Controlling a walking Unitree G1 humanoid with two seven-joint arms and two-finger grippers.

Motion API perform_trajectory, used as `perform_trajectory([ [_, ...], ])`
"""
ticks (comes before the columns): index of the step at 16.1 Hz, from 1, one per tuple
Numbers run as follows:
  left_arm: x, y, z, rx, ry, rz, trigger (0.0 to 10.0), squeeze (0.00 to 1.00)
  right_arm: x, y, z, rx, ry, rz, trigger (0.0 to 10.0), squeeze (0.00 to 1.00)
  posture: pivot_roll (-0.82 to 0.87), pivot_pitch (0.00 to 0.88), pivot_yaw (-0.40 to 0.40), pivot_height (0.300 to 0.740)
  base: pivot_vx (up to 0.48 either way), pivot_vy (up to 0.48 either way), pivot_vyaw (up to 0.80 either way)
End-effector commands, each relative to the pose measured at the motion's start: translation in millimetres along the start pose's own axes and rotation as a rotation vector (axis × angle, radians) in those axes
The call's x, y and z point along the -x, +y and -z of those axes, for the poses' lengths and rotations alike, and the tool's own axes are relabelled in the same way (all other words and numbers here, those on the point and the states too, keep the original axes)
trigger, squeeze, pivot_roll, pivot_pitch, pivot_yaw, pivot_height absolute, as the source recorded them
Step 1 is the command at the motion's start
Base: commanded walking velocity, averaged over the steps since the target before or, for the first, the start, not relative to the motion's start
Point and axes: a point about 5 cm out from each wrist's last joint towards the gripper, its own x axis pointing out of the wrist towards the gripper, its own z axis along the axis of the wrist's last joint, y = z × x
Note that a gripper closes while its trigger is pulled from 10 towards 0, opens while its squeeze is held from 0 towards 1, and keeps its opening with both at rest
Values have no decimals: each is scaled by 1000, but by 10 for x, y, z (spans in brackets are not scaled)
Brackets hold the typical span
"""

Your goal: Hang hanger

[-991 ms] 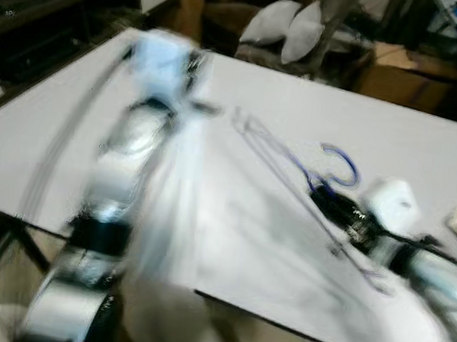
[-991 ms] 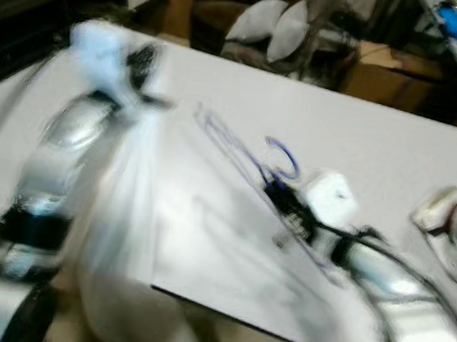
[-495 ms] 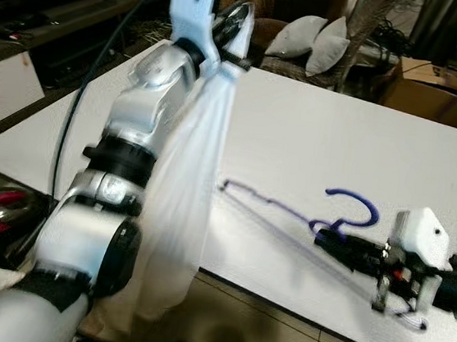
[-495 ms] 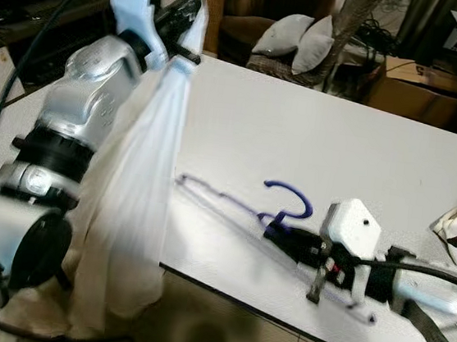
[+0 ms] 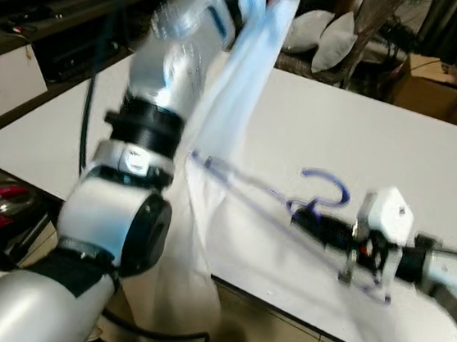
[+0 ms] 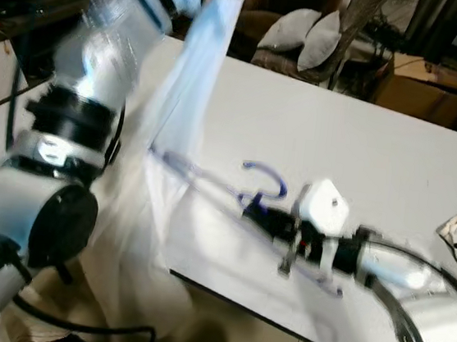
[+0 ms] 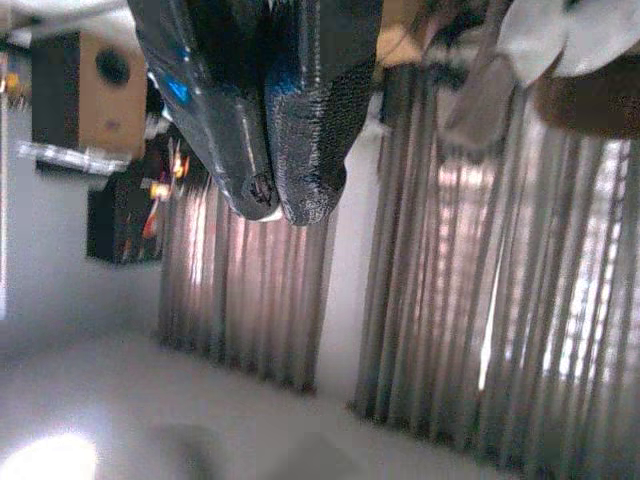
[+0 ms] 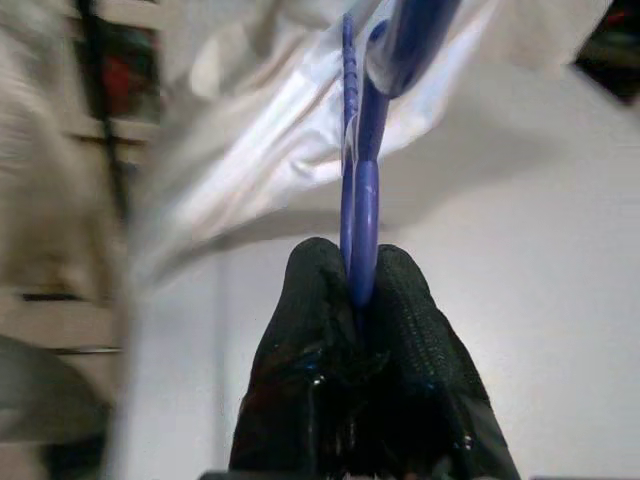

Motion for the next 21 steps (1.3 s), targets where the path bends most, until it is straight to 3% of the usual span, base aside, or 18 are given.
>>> perform_trajectory([
  [1,-69,-66,-259,-13,-85,45,10000,0,6,-92,74,31,60,57,10000,0,-48,0,4,740,0,0,0],
  [2,-79,-64,-370,3,-118,49,10000,0,-8,-256,46,63,60,135,10000,0,-47,0,0,740,0,0,0],
  [4,-68,-63,-567,-22,-172,63,10000,0,-52,-855,-238,179,-14,452,10000,0,-44,0,-2,740,0,0,0],
  [7,-47,-32,-659,-17,-195,52,10000,0,51,-1327,-617,343,-71,692,10000,0,-41,0,-7,740,0,0,0],
  [8,-10,8,-706,-37,-206,35,10000,0,205,-1559,-993,459,-169,851,10000,0,-37,0,-16,740,0,0,0],
  [9,29,46,-738,-45,-214,18,10000,0,328,-1660,-1271,512,-275,938,10000,0,-35,0,-19,740,0,0,0],
  [12,171,146,-821,-63,-238,-30,10000,0,393,-1668,-1574,636,-418,956,10000,0,-30,0,-31,740,0,0,0],
  [14,302,228,-820,-80,-237,-82,10000,0,245,-1595,-1430,668,-427,887,10000,0,-29,0,-29,740,0,0,0],
  [15,387,278,-786,-88,-222,-110,10000,0,155,-1560,-1264,690,-384,852,10000,0,-30,0,-27,740,0,0,0],
  [17,543,363,-669,-109,-166,-152,10000,0,-17,-1429,-928,594,-326,676,10000,0,-30,0,-16,740,0,0,0],
  [18,653,404,-538,-153,-95,-169,10000,0,-122,-1259,-687,553,-259,508,10000,0,-31,0,-11,740,0,0,0],
  [19,807,457,-326,-190,18,-194,10000,0,-201,-1021,-409,517,-183,345,10000,0,-30,0,-7,740,0,0,0],
  [21,1124,499,146,-259,276,-198,10000,0,-238,-653,-5,447,-63,150,10000,0,-29,0,-5,740,0,0,0],
])
